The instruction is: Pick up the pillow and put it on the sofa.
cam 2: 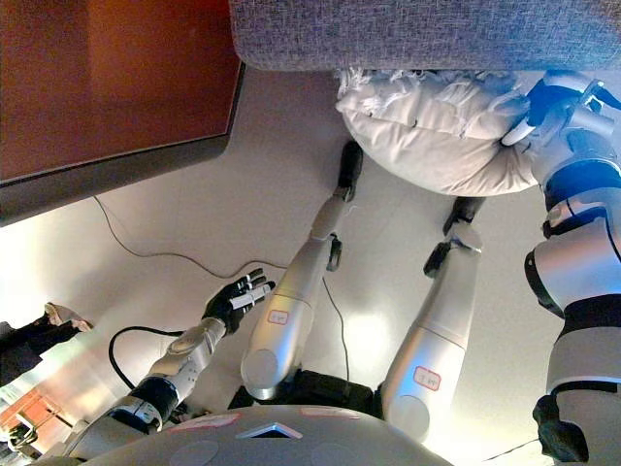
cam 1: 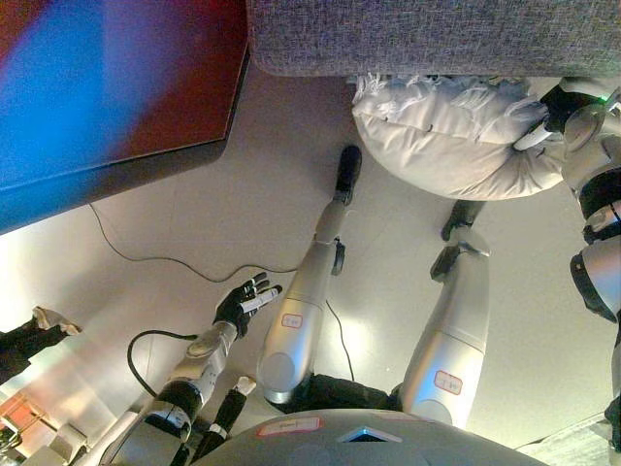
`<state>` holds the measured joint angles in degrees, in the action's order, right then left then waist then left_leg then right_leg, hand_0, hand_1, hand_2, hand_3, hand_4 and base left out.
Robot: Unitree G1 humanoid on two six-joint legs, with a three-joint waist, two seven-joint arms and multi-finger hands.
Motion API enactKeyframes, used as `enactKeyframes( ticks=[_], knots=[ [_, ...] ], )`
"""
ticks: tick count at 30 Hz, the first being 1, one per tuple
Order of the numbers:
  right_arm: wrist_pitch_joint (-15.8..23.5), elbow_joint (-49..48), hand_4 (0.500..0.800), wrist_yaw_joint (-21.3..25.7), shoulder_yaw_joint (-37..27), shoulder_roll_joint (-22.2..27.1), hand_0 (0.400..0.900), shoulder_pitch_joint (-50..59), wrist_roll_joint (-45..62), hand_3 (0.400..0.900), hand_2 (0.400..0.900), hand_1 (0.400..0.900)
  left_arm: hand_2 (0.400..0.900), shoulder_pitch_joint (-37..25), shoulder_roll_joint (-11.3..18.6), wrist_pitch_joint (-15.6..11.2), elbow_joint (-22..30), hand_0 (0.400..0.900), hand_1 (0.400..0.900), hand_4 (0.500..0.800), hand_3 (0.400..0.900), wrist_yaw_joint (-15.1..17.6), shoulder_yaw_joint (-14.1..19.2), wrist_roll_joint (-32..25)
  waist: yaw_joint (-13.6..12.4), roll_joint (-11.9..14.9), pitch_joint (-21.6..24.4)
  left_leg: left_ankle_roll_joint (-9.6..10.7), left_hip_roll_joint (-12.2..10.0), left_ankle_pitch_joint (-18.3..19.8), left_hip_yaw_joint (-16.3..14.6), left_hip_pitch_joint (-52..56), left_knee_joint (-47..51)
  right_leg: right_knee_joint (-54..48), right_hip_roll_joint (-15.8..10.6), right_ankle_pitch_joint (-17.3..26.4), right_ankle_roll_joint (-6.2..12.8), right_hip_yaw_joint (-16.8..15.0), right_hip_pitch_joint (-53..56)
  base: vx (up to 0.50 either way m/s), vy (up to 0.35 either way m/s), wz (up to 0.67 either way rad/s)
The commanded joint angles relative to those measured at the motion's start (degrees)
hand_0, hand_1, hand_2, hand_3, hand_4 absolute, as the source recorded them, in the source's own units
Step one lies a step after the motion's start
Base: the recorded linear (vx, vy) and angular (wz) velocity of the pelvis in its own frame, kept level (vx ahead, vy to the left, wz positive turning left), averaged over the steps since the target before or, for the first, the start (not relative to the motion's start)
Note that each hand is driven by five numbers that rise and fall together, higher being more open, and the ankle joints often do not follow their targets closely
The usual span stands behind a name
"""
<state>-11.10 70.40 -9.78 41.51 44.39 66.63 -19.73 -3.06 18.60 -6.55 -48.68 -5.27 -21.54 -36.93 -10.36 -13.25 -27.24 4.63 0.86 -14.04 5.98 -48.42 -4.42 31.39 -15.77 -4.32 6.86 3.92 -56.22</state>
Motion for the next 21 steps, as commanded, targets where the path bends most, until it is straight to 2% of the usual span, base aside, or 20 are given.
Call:
enactKeyframes(
  ticks=[1,4,9,12,18,21],
  knots=[
    [7.41,-3.73,0.500,1.07,3.48,6.27,0.400,11.06,2.11,0.400,0.400,0.400,0.900,6.86,4.29,-0.78,1.56,0.900,0.900,0.800,0.900,-0.62,-0.70,-0.05,-0.65,-5.79,-2.55,-0.27,-2.78,5.91,-1.18,2.96,-4.63,-14.34,-1.43,10.19,2.12,-1.12,4.98,0.00,0.032,-0.08],
    [8.74,-4.39,0.500,0.41,2.25,6.80,0.400,9.89,3.63,0.400,0.400,0.400,0.900,6.81,4.67,-0.32,2.15,0.900,0.900,0.800,0.900,-0.84,-0.58,-0.38,-0.20,-5.23,-2.55,-0.11,-3.08,6.19,-1.91,4.49,-4.54,-15.12,-1.68,10.54,2.20,-0.39,6.56,0.00,0.009,-0.05],
    [10.86,-5.65,0.500,-2.68,0.43,7.43,0.400,6.72,5.71,0.400,0.400,0.400,0.900,6.62,4.81,-0.04,0.12,0.900,0.900,0.800,0.900,-1.63,0.77,0.23,0.47,-3.49,-2.55,-0.02,-3.49,7.05,-2.75,8.08,-4.37,-16.56,-1.94,10.97,2.23,1.25,10.48,0.02,-0.022,-0.07],
    [12.31,-5.99,0.500,-4.96,-1.18,7.52,0.400,3.91,8.77,0.400,0.400,0.400,0.900,6.04,4.74,0.06,-1.93,0.900,0.900,0.800,0.900,-2.21,1.72,1.20,0.79,-1.86,-2.55,0.15,-4.08,7.30,-3.35,11.44,-3.25,-18.24,-2.07,11.40,2.36,2.61,14.13,0.04,-0.072,-0.06],
    [14.13,-9.43,0.500,-9.22,-6.18,7.95,0.400,-3.24,15.92,0.400,0.400,0.400,0.900,4.78,4.36,1.90,-5.81,0.900,0.900,0.800,0.900,-3.04,4.15,3.07,1.61,1.73,-2.55,0.36,-5.20,7.87,-4.96,19.97,-0.48,-20.52,-2.19,11.38,2.76,4.88,22.87,0.05,-0.063,-0.07],
    [15.14,-11.85,0.500,-11.08,-9.66,7.97,0.400,-8.27,18.21,0.400,0.400,0.400,0.900,4.09,4.49,2.85,-8.55,0.900,0.900,0.800,0.900,-3.41,5.47,4.67,2.03,4.07,-0.97,0.28,-5.60,8.83,-5.66,23.71,-0.38,-20.83,-1.84,10.79,2.68,5.77,26.93,0.10,-0.083,-0.01]
  ],
)
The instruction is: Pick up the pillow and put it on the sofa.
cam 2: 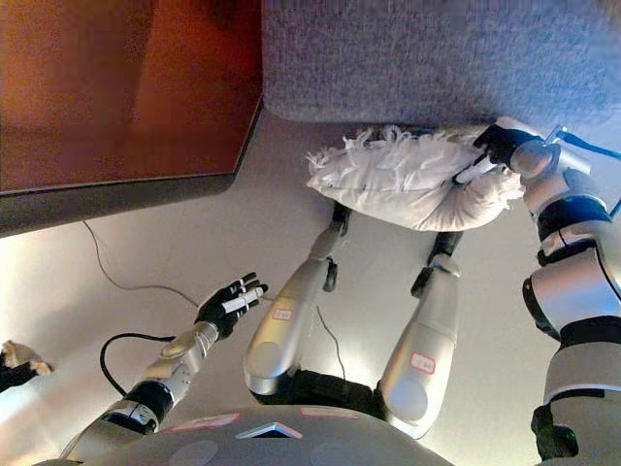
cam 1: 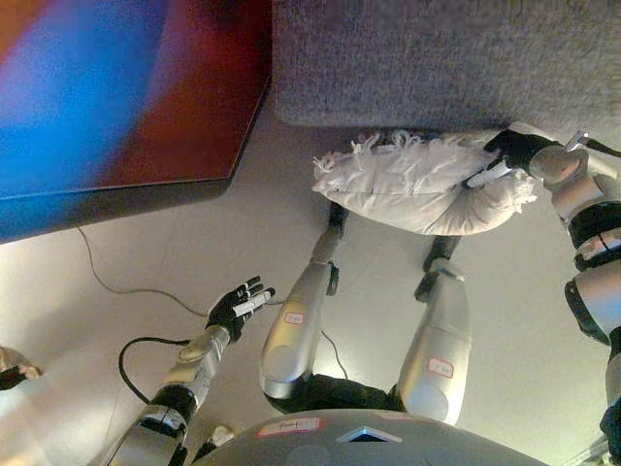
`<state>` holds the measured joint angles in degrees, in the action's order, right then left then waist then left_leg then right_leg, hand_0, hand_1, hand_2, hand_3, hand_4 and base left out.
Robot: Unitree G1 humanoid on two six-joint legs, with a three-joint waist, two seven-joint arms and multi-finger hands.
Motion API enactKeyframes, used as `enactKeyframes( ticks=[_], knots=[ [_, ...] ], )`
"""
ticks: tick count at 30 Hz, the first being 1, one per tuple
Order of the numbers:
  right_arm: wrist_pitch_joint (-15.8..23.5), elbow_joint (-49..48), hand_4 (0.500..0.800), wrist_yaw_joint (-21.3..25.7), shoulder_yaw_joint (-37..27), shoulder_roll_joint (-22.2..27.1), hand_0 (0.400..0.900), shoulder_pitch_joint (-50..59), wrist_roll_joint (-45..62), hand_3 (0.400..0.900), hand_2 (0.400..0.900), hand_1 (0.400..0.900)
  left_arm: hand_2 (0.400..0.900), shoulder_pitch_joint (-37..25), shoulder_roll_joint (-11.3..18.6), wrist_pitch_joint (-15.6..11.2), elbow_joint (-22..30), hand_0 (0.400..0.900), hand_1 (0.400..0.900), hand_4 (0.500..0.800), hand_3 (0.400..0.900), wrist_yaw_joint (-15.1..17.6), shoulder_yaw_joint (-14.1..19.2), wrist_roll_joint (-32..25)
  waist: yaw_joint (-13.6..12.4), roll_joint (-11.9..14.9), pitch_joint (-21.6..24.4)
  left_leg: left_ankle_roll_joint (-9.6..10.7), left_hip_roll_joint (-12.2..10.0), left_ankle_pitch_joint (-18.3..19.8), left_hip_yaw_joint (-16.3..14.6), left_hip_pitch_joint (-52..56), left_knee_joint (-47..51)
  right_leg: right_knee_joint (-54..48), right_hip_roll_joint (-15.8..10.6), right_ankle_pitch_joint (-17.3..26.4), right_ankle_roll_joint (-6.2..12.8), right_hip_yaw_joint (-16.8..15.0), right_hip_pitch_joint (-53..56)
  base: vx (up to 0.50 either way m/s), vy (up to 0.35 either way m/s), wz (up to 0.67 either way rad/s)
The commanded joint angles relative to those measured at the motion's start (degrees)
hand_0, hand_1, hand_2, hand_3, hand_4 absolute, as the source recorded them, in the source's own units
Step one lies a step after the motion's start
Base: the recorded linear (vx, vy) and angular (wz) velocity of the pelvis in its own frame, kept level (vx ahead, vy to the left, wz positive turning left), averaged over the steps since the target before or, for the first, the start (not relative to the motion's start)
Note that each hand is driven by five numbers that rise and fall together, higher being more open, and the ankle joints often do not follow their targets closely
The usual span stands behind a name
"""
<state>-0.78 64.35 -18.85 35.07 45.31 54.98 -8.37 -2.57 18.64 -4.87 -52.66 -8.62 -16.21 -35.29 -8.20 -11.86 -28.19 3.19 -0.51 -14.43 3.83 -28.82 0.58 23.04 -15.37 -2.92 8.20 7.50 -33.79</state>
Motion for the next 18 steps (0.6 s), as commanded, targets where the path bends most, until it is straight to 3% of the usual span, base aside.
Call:
enactKeyframes(
  ticks=[1,6,11,18],
  knots=[
    [5.19,-6.48,0.500,-2.54,-4.00,7.05,0.400,1.84,7.95,0.400,0.400,0.400,0.900,3.53,4.55,1.43,-5.54,0.900,0.900,0.800,0.900,-0.11,0.42,3.59,-0.04,3.41,0.80,1.71,-4.33,9.57,-3.65,5.18,-5.37,-12.61,-2.11,9.18,1.33,2.39,5.75,0.16,-0.110,-0.02],
    [6.22,-11.90,0.500,-4.98,-8.02,6.77,0.400,-5.02,12.54,0.400,0.400,0.400,0.900,3.34,5.28,2.56,-9.79,0.900,0.900,0.800,0.900,-0.57,2.64,6.28,0.91,6.82,4.01,1.92,-5.68,10.95,-4.51,10.08,-5.47,-14.03,-0.87,8.24,1.05,3.06,12.09,0.14,-0.097,-0.06],
    [5.54,-18.71,0.500,-8.39,-11.14,7.26,0.400,-10.13,16.67,0.400,0.400,0.400,0.900,3.53,5.02,2.01,-12.85,0.900,0.900,0.800,0.900,-0.12,3.61,7.59,1.92,8.69,6.95,2.17,-6.38,10.60,-4.84,14.51,-3.13,-16.61,0.48,7.88,0.62,3.50,17.69,0.11,-0.045,-0.04],
    [4.93,-25.95,0.500,-11.61,-16.39,7.51,0.400,-16.46,23.03,0.400,0.400,0.400,0.900,4.16,4.60,3.54,-14.89,0.900,0.900,0.800,0.900,0.70,5.53,12.05,2.77,11.06,11.40,2.34,-6.46,10.41,-5.57,20.55,0.63,-20.42,1.98,7.56,0.54,4.01,24.69,0.09,-0.024,-0.04]
  ],
)
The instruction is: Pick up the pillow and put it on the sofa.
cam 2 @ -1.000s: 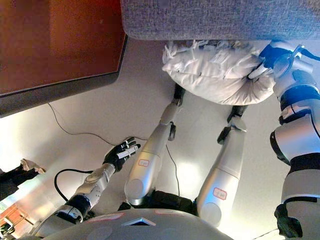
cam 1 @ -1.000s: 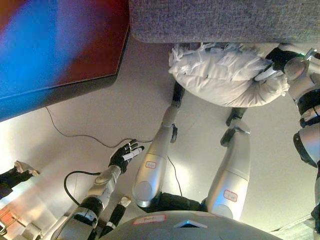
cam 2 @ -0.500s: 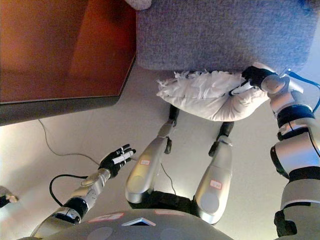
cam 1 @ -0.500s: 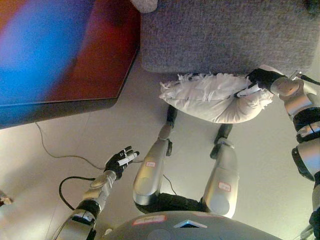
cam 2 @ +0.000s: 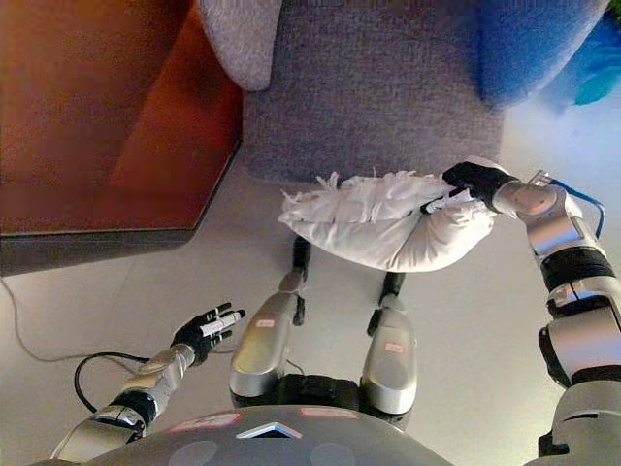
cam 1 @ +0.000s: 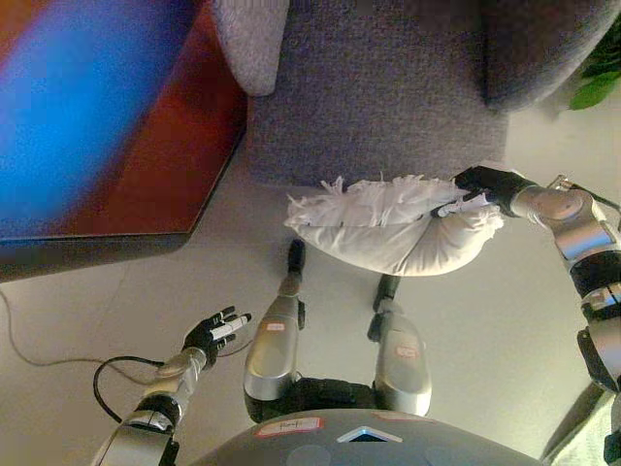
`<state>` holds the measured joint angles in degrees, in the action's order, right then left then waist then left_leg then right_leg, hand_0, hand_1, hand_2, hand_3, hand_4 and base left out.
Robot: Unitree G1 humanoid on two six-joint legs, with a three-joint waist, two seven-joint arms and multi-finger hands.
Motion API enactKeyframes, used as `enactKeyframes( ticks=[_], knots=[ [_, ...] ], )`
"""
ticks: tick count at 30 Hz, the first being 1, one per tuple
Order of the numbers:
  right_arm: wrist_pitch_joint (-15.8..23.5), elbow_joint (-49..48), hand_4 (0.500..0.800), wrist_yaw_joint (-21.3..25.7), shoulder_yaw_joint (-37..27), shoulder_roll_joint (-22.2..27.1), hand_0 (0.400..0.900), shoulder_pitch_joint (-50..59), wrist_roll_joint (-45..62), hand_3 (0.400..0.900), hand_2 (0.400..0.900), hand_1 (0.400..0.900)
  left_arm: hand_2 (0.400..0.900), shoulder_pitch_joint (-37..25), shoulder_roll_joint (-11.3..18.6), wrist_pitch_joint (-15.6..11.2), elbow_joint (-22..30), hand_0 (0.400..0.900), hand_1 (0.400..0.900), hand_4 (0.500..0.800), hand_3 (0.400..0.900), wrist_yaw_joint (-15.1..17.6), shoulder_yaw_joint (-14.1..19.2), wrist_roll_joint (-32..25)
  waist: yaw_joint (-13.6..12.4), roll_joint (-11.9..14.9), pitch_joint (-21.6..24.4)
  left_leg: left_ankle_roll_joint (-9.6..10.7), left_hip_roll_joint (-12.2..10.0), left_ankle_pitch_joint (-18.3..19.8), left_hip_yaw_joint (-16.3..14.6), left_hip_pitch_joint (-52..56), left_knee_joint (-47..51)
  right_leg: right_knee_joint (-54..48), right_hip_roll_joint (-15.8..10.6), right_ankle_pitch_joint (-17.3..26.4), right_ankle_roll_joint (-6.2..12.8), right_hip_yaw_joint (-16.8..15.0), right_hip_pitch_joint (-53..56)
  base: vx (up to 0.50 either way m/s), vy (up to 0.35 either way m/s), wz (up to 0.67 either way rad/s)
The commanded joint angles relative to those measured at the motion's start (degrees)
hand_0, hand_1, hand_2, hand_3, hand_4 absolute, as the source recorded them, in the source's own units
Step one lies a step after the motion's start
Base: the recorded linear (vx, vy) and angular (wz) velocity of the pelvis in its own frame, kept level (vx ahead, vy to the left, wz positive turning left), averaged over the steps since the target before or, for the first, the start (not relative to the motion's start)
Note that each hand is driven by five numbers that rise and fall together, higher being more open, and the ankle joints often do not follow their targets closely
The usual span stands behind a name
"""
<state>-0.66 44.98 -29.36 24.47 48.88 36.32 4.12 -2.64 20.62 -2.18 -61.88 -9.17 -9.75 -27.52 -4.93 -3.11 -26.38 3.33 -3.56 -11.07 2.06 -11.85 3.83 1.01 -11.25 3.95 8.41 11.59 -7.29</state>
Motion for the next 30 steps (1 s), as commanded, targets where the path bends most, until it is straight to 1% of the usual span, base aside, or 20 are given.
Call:
enactKeyframes(
  ticks=[1,3,7,12,15,18,22,24,26,30],
  knots=[
    [4.69,-7.64,0.500,-1.51,-6.51,4.12,0.400,1.38,10.79,0.400,0.400,0.400,0.900,4.51,2.58,1.10,-5.93,0.900,0.900,0.800,0.900,1.26,-0.66,4.91,-0.33,2.66,10.33,2.17,-3.43,7.21,-3.97,4.46,-2.42,1.14,-2.03,0.73,0.32,-0.13,-0.92,0.14,0.003,-0.05],
    [3.76,-9.39,0.500,-3.15,-7.55,4.63,0.400,0.37,12.26,0.400,0.400,0.400,0.900,5.27,2.28,1.34,-6.74,0.900,0.900,0.800,0.900,1.57,0.22,5.98,-0.09,3.47,12.05,2.09,-3.63,7.66,-4.31,6.07,-2.42,0.70,-1.91,0.57,0.29,-0.31,0.89,0.18,0.002,-0.06],
    [3.45,-11.46,0.500,-5.09,-9.86,5.14,0.400,-1.15,13.88,0.400,0.400,0.400,0.900,6.28,1.99,2.03,-7.58,0.900,0.900,0.800,0.900,2.00,1.48,8.35,-0.17,4.76,14.81,1.99,-3.93,8.39,-4.66,8.83,-2.09,0.02,-1.67,0.21,0.39,-0.30,3.91,0.16,-0.004,0.00],
    [0.83,-14.33,0.500,-9.02,-12.06,6.45,0.400,-1.22,18.79,0.400,0.400,0.400,0.900,7.59,1.48,3.27,-9.37,0.900,0.900,0.800,0.900,2.51,2.49,11.25,-0.36,6.26,18.47,1.75,-4.20,9.45,-4.96,11.98,-1.77,-0.60,-1.27,-0.30,0.35,-0.14,7.17,0.14,0.013,0.00],
    [-0.06,-14.87,0.500,-10.80,-12.25,7.47,0.400,0.47,21.71,0.400,0.400,0.400,0.900,8.04,1.37,3.62,-10.41,0.900,0.900,0.800,0.900,2.58,2.92,12.01,-0.53,6.99,19.81,1.68,-4.42,10.02,-5.09,13.47,-1.66,-0.89,-0.95,-0.61,0.25,0.00,8.70,0.09,0.012,-0.02],
    [-0.53,-14.84,0.500,-12.54,-11.78,8.41,0.400,2.59,23.75,0.400,0.400,0.400,0.900,8.28,1.05,3.88,-11.20,0.900,0.900,0.800,0.900,2.94,3.18,12.65,-0.66,7.55,20.82,1.70,-4.43,10.23,-5.13,14.53,-1.28,-1.49,-0.66,-0.62,0.17,0.08,9.85,0.05,0.014,-0.01],
    [-2.65,-14.62,0.500,-16.09,-9.71,9.62,0.400,7.63,28.18,0.400,0.400,0.400,0.900,8.40,0.63,4.10,-12.41,0.900,0.900,0.800,0.900,3.40,3.33,13.15,-1.15,8.39,22.33,1.81,-4.42,10.44,-5.05,15.94,-0.72,-2.10,-0.31,-0.55,0.08,0.36,11.27,0.02,0.012,0.00],
    [-3.10,-14.25,0.500,-16.33,-8.40,9.38,0.400,10.69,31.09,0.400,0.400,0.400,0.900,8.04,0.42,4.55,-13.05,0.900,0.900,0.800,0.900,3.89,3.35,13.42,-1.45,8.76,22.97,1.85,-4.33,10.54,-4.91,16.61,-0.47,-2.32,-0.15,-0.46,0.05,0.66,11.88,0.01,0.002,0.02],
    [-4.53,-14.00,0.500,-16.21,-7.01,8.61,0.400,14.57,34.07,0.400,0.400,0.400,0.900,7.59,0.33,4.78,-13.80,0.900,0.900,0.800,0.900,4.15,3.29,13.47,-1.82,9.07,23.55,1.92,-4.26,10.64,-4.78,17.12,-0.23,-2.68,-0.02,-0.28,0.03,0.96,12.41,0.00,0.000,0.00],
    [-8.80,-11.78,0.500,-15.55,-3.96,6.21,0.400,22.23,38.95,0.400,0.400,0.400,0.900,6.76,0.20,5.28,-14.84,0.900,0.900,0.800,0.900,4.54,3.34,13.26,-2.75,9.40,24.59,2.00,-3.92,10.85,-4.28,17.65,-0.25,-2.87,0.06,-0.17,-0.03,1.63,13.03,0.02,0.013,0.05]
  ],
)
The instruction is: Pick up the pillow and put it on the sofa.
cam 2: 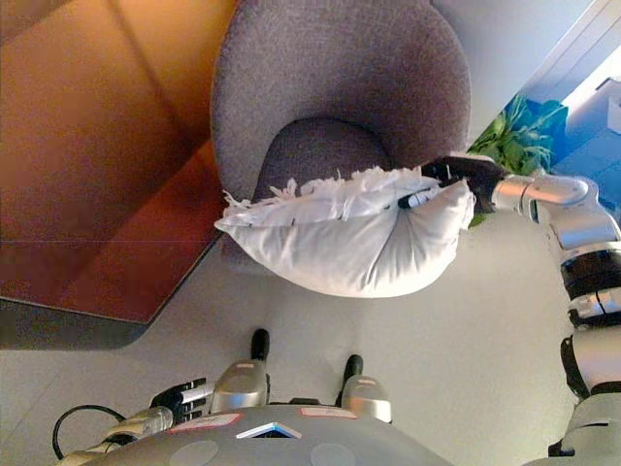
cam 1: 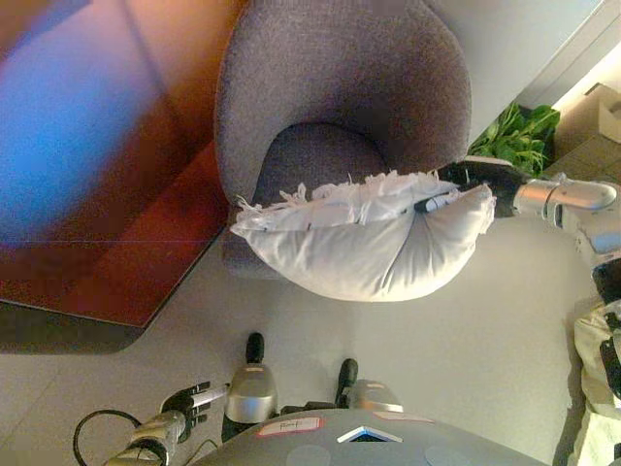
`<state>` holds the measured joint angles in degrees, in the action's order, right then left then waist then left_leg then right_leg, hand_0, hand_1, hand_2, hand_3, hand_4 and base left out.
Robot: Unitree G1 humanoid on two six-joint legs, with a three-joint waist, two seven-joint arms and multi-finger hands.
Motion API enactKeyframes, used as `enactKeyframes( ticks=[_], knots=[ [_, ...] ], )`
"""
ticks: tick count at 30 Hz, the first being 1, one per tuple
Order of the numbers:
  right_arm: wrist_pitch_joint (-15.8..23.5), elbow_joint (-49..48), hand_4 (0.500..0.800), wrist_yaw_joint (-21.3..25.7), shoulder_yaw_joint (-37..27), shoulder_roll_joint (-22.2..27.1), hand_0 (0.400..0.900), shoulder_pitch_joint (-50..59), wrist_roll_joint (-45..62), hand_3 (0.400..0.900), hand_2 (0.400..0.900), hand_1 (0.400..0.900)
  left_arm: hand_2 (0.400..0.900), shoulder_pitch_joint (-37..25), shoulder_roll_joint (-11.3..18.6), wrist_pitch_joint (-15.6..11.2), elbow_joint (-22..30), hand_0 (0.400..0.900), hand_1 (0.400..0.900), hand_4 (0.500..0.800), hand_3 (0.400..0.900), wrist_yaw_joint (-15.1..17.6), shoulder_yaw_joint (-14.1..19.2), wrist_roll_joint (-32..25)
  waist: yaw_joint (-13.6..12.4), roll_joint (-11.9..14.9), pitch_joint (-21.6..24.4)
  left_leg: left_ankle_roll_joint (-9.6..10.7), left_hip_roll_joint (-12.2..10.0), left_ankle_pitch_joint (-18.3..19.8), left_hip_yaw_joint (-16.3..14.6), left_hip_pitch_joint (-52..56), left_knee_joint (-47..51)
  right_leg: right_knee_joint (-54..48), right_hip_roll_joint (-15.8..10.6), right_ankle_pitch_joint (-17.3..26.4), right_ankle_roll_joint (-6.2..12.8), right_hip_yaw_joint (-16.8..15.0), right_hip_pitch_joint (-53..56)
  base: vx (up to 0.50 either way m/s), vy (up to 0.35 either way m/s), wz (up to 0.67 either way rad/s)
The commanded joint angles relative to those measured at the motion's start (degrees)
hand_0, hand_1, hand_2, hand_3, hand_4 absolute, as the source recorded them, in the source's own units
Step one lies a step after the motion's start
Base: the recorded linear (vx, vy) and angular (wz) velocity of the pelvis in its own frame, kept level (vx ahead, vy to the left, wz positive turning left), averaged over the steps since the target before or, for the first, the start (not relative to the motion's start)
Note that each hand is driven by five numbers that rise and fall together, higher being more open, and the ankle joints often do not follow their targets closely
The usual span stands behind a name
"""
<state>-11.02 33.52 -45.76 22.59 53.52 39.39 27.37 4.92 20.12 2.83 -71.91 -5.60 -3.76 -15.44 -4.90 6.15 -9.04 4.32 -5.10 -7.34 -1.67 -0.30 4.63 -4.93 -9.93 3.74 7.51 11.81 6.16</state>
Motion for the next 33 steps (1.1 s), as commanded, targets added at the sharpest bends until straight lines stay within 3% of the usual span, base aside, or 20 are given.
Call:
enactKeyframes(
  ticks=[1,5,13,19,26,33],
  knots=[
    [0.56,0.24,0.500,0.81,-1.71,0.94,0.400,20.14,16.52,0.400,0.400,0.400,0.900,-0.87,0.70,0.39,-4.95,0.900,0.900,0.800,0.900,0.92,-2.62,1.17,-3.05,0.16,7.44,1.01,-2.32,7.16,-0.47,6.14,-1.11,3.10,-1.26,-0.02,0.87,1.58,-0.30,0.04,0.018,0.09],
    [-3.11,3.75,0.500,2.23,-0.34,-2.31,0.400,23.75,18.72,0.400,0.400,0.400,0.900,-0.74,0.84,0.65,-5.73,0.900,0.900,0.800,0.900,0.99,-2.81,1.21,-4.55,0.17,8.11,0.98,-2.08,7.07,0.40,6.16,-0.98,3.31,-1.11,-0.41,0.69,2.62,0.13,0.07,0.011,0.13],
    [-5.47,15.76,0.500,5.56,-2.61,-6.34,0.400,26.91,21.11,0.400,0.400,0.400,0.900,0.75,1.22,-0.19,-8.05,0.900,0.900,0.800,0.900,1.32,-2.84,3.24,-8.49,0.12,8.42,1.10,-1.91,6.49,3.50,5.44,-0.28,3.36,-0.52,-1.97,0.25,5.82,1.92,0.12,-0.036,0.26],
    [-5.67,25.40,0.500,13.48,-5.36,-5.73,0.400,29.36,23.83,0.400,0.400,0.400,0.900,1.31,3.60,-1.59,-7.81,0.900,0.900,0.800,0.900,1.07,-2.54,5.43,-12.07,-0.98,5.74,2.09,-2.90,4.60,6.75,1.39,-0.83,4.66,-0.04,-3.56,-0.68,8.02,0.58,0.04,-0.105,0.36],
    [-1.79,27.18,0.500,18.52,-6.73,-4.04,0.400,29.97,27.18,0.400,0.400,0.400,0.900,-0.43,4.33,-4.33,-5.72,0.900,0.900,0.800,0.900,-0.53,-3.52,3.31,-13.17,-5.51,-1.81,2.91,-3.76,2.00,10.33,-6.14,-1.72,7.88,-0.01,-3.98,-1.78,9.96,-6.95,-0.19,-0.122,0.18],
    [0.88,33.78,0.500,20.98,-8.62,-1.07,0.400,30.12,21.55,0.400,0.400,0.400,0.900,-0.42,4.01,-7.35,-3.71,0.900,0.900,0.800,0.900,-1.39,-4.36,-0.02,-12.25,-10.78,-6.16,3.35,-3.98,0.88,10.62,-9.48,-1.63,10.53,-0.57,-5.06,-2.26,9.10,-11.77,-0.13,-0.043,-0.06]
  ],
)
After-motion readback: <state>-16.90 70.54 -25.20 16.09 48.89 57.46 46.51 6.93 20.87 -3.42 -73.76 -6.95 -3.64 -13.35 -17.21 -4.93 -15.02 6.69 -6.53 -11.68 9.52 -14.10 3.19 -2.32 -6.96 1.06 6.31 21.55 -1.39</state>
